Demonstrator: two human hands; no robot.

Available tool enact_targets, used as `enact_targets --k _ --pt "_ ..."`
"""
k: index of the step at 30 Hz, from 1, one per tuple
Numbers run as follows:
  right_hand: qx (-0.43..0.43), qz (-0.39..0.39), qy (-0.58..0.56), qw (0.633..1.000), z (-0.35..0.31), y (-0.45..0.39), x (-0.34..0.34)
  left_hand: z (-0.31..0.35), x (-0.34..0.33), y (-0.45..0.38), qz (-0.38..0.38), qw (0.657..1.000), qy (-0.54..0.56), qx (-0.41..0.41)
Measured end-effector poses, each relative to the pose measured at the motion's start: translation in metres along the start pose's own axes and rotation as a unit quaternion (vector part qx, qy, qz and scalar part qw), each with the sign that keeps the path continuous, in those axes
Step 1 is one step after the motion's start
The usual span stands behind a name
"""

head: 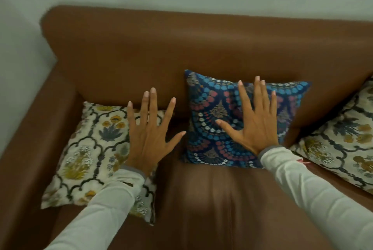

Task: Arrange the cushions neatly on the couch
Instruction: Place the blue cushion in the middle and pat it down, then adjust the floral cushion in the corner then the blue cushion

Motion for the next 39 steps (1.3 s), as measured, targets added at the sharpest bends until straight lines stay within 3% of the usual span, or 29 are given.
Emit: enact_targets --k 3,5,9,12,14,16,19,22,27,31,35,39 --pt "0.055 -0.011 -0.031 0.998 -0.086 -0.002 -0.011 -0.075 0.016 0.034 -0.002 0.998 -0.017 0.057" --pt "0.024 -0.053 -0.073 0.996 -0.134 0.006 -0.03 -0.133 0.015 0.066 -0.023 0.994 -0.015 0.104" --pt "-0.081 -0.242 -0.2 0.946 -0.211 0.04 -0.09 -0.232 -0.004 0.13 -0.112 0.959 0.068 0.253" --pt "-0.166 -0.341 -0.317 0.869 -0.247 0.073 -0.136 -0.274 -0.025 0.167 -0.176 0.895 0.175 0.37" --pt "-0.241 -0.365 -0.41 0.8 -0.259 0.088 -0.168 -0.286 -0.04 0.179 -0.182 0.831 0.275 0.447" --pt "-0.269 -0.367 -0.463 0.761 -0.261 0.095 -0.196 -0.289 -0.055 0.181 -0.168 0.777 0.346 0.499" --pt "-0.271 -0.346 -0.471 0.765 -0.26 0.09 -0.182 -0.287 -0.057 0.177 -0.088 0.692 0.455 0.553" --pt "-0.241 -0.3 -0.465 0.798 -0.244 0.09 -0.152 -0.272 -0.039 0.183 -0.043 0.651 0.518 0.553" --pt "-0.137 -0.228 -0.495 0.827 -0.244 0.053 -0.102 -0.251 -0.003 0.199 0.084 0.674 0.55 0.487" --pt "-0.024 -0.214 -0.482 0.85 -0.285 -0.011 -0.089 -0.274 0.023 0.193 0.183 0.737 0.484 0.436" --pt "0.041 -0.249 -0.414 0.875 -0.335 -0.057 -0.109 -0.292 0.027 0.17 0.124 0.798 0.36 0.467" --pt "0.038 -0.289 -0.349 0.891 -0.345 -0.067 -0.126 -0.284 0.019 0.158 0.071 0.826 0.282 0.483"
Point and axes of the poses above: each hand's wrist, its own y-axis away from the middle knuckle, its own x-axis out of the back of the hand, z = x × y, the point moved 7 cm from there along -y, towards the middle knuckle, and after that the axes turned 13 degrees about y, right-handed, at the moved point
